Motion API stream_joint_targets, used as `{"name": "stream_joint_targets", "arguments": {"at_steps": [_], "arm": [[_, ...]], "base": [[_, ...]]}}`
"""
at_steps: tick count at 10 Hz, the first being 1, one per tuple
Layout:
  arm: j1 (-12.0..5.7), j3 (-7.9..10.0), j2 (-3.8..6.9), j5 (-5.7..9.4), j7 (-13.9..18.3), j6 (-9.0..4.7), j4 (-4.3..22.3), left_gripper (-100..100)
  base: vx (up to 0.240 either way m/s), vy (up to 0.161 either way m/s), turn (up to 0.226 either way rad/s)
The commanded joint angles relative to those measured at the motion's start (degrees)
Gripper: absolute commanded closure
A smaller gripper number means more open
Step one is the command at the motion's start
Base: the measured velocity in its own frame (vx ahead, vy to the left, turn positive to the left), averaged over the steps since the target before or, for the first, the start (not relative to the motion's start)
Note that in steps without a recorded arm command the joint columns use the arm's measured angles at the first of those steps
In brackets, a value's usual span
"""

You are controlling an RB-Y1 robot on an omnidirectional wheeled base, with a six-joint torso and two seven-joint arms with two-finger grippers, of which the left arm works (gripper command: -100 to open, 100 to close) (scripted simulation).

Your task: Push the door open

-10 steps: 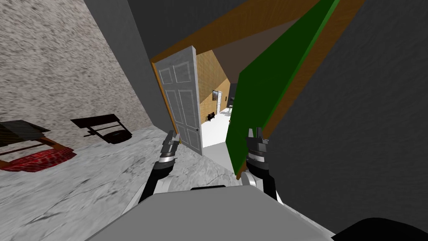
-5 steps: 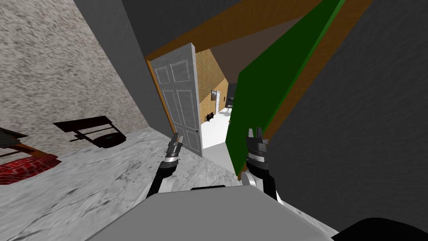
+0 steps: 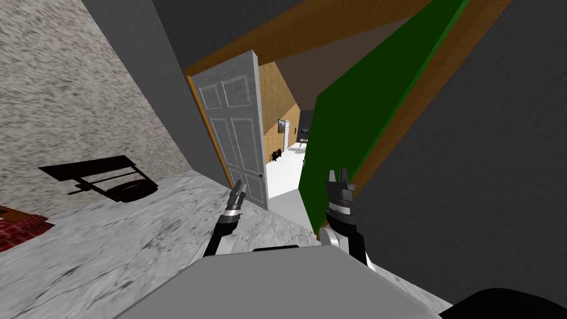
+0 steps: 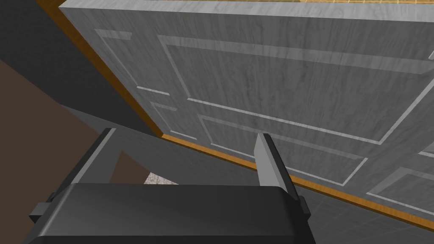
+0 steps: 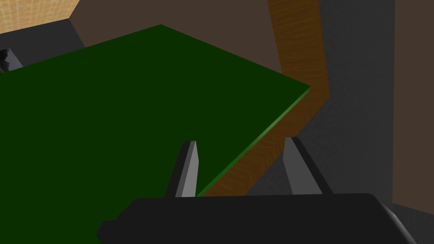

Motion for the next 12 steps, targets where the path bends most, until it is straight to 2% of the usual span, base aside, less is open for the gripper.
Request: {"name": "stream_joint_targets", "arguments": {"at_steps": [1, 2, 5, 7, 12], "arm": [[-0.78, -0.67, 0.03, -0.04, 0.19, -0.38, 2.86, -100], [-0.78, -0.67, 0.03, -0.04, 0.19, -0.38, 3.12, -100], [-2.27, -1.77, 0.17, -0.05, 0.60, -1.14, 8.68, -100], [-2.77, -2.14, 0.19, -0.05, 0.74, -1.40, 10.77, -100], [-5.21, -3.94, 0.21, -0.06, 1.42, -2.64, 20.14, -100]], "base": [[0.097, 0.104, -0.102], [0.058, 0.081, -0.018], [0.053, 0.083, -0.077], [0.071, 0.105, -0.058], [0.066, 0.079, -0.079]]}}
